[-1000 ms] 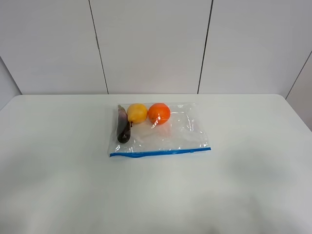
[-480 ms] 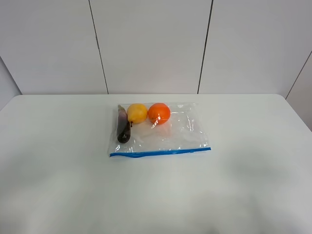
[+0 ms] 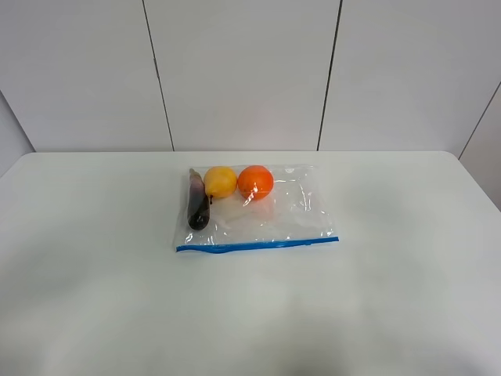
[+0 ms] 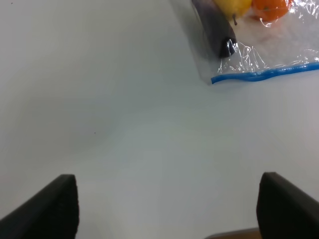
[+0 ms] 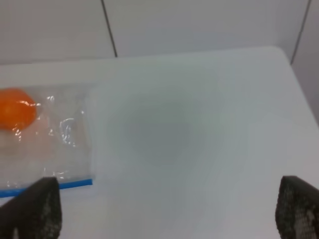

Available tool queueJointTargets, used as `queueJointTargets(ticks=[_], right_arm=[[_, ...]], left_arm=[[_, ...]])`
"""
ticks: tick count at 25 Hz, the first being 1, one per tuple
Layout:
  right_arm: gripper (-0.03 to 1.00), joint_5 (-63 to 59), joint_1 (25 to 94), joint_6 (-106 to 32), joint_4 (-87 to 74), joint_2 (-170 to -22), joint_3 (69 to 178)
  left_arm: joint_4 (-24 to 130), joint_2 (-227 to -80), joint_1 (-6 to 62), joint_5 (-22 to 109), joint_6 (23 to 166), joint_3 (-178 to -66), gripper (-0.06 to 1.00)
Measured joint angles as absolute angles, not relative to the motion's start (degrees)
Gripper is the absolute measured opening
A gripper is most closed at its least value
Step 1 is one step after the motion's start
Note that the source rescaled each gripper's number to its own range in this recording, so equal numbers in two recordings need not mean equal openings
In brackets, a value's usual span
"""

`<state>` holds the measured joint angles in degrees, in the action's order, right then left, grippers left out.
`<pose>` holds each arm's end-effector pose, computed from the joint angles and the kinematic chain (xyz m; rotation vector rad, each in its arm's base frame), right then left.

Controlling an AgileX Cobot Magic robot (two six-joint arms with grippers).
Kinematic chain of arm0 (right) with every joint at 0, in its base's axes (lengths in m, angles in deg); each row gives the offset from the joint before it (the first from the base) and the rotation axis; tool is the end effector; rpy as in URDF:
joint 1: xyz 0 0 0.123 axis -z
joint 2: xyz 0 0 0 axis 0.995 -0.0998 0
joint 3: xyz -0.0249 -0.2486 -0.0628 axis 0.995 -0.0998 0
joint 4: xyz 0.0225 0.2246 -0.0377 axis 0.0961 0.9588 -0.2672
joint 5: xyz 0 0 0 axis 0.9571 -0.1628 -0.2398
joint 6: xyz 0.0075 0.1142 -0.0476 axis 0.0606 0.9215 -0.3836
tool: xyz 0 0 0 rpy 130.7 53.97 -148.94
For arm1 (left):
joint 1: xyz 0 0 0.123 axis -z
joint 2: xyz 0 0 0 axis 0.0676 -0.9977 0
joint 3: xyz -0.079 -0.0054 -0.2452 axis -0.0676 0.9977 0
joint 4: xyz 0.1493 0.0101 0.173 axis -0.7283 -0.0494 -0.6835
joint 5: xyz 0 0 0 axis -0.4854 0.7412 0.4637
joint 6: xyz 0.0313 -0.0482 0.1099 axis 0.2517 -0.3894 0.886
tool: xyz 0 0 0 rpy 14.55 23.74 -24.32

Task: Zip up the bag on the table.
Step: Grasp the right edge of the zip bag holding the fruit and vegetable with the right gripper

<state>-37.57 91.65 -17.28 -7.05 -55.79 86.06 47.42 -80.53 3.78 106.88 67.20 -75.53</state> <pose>0.1289 -0.0054 0.3140 0.1120 2.0868 0.0354 0.0169 -0.0159 0.2605 0.1403 2.0670 -0.0945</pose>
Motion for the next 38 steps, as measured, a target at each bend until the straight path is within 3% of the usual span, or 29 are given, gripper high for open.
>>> queueJointTargets(ticks=[19,32,38], right_arm=[[0.99,-42.32,91.65,-43.32,26.86,-122.20,107.72],[0.99,-42.14,91.73,-59.91,44.73,-143.26,108.97],[0.99,-42.42,87.56,-62.66,47.41,-146.80,112.26]], left_arm=[[47.42,-80.53,3.78,106.88,67.20,-75.53,0.89],[47.42,-80.53,3.78,106.88,67.20,-75.53,0.89],[47.42,-80.53,3.78,106.88,67.20,-75.53,0.89]])
